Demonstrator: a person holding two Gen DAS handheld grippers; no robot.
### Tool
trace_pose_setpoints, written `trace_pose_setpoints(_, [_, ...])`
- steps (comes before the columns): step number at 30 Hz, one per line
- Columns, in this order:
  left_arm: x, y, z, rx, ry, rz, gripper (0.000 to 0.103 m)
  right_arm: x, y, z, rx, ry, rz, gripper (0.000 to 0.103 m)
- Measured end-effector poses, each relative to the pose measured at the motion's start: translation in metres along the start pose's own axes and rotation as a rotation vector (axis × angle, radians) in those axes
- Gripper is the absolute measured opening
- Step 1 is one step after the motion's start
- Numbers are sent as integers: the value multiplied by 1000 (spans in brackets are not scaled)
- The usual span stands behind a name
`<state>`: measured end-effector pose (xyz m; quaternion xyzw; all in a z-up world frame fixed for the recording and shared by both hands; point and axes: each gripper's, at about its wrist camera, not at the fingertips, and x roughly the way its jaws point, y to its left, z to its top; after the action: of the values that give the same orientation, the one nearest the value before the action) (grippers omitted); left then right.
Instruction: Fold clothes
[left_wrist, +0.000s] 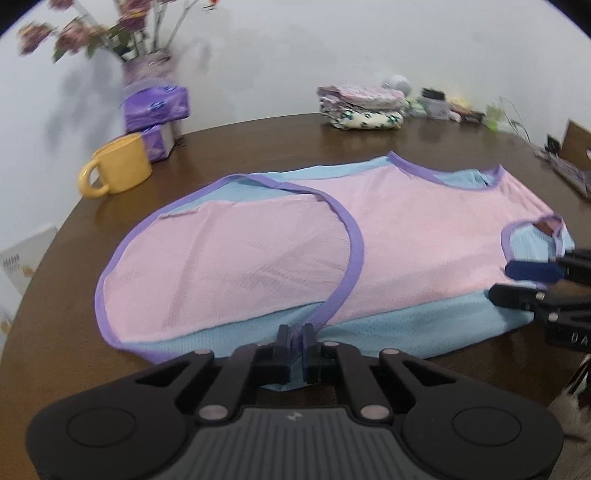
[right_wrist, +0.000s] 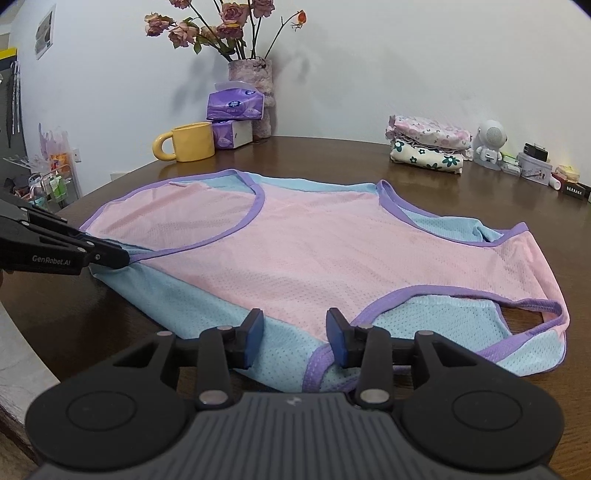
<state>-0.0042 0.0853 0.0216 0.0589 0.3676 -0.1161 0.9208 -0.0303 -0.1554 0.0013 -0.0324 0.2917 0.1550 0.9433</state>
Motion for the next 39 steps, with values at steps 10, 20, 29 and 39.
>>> trace_pose_setpoints(10, [-10,60,34,-196,-145,23,40,-5,-15,9,57,-15,78,42])
trace_pose_setpoints(20, [65,104,64,-166,-18,84,29,37,-42,60,20,3,-20,43])
trace_pose_setpoints(29, [68,130,59,-222,-30,155,30,64,-66,52,63,71,-75,46])
trace_pose_setpoints(39, [97,85,126,-108,-29,-40,45,100,-86,108,132,80,-32,46])
